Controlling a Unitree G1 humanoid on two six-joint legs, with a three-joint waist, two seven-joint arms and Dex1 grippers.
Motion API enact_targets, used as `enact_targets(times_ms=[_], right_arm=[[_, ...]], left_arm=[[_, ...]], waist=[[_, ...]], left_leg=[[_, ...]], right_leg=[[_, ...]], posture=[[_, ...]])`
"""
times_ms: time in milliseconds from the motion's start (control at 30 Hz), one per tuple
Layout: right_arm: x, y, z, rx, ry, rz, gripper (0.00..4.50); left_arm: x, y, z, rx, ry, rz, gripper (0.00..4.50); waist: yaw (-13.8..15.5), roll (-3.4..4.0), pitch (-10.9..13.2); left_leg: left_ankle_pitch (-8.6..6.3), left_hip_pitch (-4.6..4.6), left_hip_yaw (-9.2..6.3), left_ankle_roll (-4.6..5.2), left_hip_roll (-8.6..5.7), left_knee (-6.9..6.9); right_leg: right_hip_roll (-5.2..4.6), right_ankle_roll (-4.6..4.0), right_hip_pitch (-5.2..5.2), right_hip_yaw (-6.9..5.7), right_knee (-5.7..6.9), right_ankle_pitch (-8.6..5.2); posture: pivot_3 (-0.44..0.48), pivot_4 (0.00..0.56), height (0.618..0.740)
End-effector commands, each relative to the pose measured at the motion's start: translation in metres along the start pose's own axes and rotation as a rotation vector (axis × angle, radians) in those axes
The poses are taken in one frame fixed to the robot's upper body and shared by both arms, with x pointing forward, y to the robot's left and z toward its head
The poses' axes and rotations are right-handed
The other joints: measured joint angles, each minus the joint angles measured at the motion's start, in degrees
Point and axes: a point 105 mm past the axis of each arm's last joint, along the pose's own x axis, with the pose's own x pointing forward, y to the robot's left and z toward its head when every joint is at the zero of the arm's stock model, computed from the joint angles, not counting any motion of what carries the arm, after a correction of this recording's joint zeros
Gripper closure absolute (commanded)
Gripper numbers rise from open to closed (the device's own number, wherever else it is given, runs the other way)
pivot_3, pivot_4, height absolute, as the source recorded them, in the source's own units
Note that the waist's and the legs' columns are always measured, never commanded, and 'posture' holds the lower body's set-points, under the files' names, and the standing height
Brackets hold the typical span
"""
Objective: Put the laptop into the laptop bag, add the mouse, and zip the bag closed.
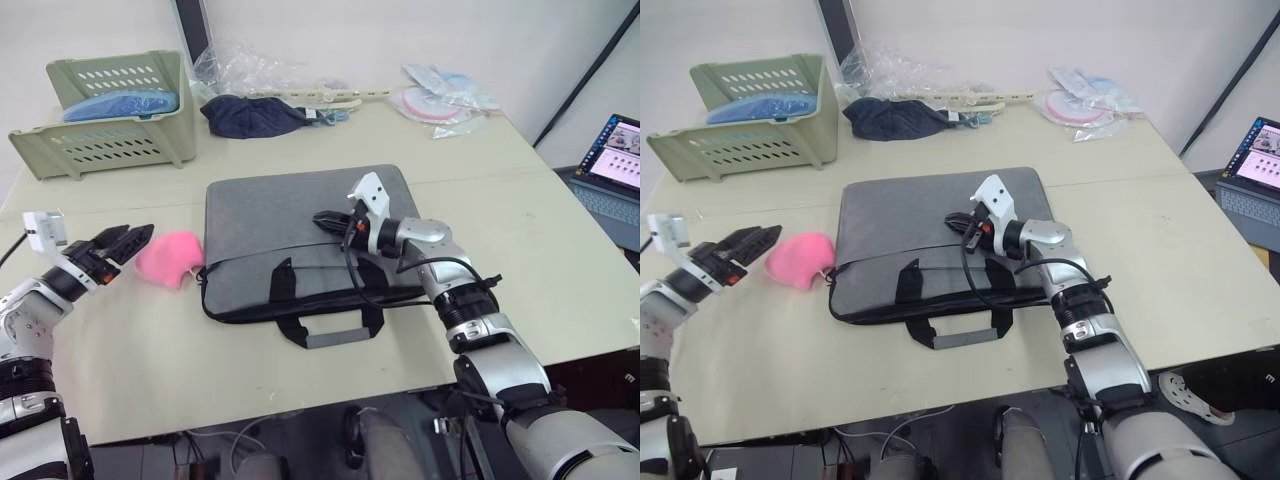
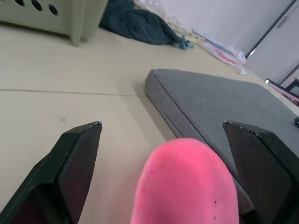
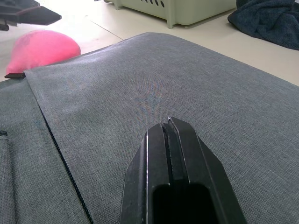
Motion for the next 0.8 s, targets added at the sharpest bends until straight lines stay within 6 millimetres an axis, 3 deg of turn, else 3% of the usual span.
enact_targets(times_ms=[33,333,433,767,800], right_arm=[[-0.006,0.012,-0.057,0.117,0.177,0.012,4.41],[-0.007,0.012,-0.058,0.123,0.18,0.005,4.41],[-0.007,0.011,-0.059,0.126,0.182,0.001,4.5],[-0.005,0.012,-0.059,0.13,0.181,0.0,4.5],[-0.005,0.012,-0.059,0.131,0.181,0.001,4.5]], left_arm=[[-0.001,-0.008,0.0,0.023,0.034,-0.039,0.0],[-0.006,-0.011,-0.011,0.027,0.107,-0.054,0.0],[-0.008,-0.01,-0.011,0.044,0.124,-0.043,0.72],[-0.024,-0.029,-0.022,-0.017,0.2,-0.094,4.47],[-0.028,-0.032,-0.025,-0.019,0.222,-0.097,4.47]], waist=[[0.0,0.0,0.0],[0.3,0.01,0.0],[0.4,0.01,0.0],[1.1,0.23,0.1],[1.2,0.26,0.2]], left_leg=[[0.0,0.0,0.0,0.0,0.0,0.0],[0.0,-0.01,-0.02,0.0,0.02,0.0],[0.0,-0.01,-0.02,0.0,0.03,0.0],[-0.02,-0.03,0.02,-0.03,0.09,0.0],[-0.02,-0.04,0.02,-0.04,0.11,0.0]], right_leg=[[0.0,0.0,0.0,0.0,0.0,0.0],[0.0,0.0,0.0,0.01,-0.03,0.0],[-0.01,0.0,0.0,0.01,-0.03,0.0],[-0.02,-0.02,0.0,0.04,-0.05,-0.01],[-0.02,-0.03,0.0,0.04,-0.04,-0.02]], posture=[[0.0,0.15,0.74],[0.0,0.15,0.74],[0.0,0.15,0.74],[0.0,0.15,0.74],[0.0,0.15,0.74]])
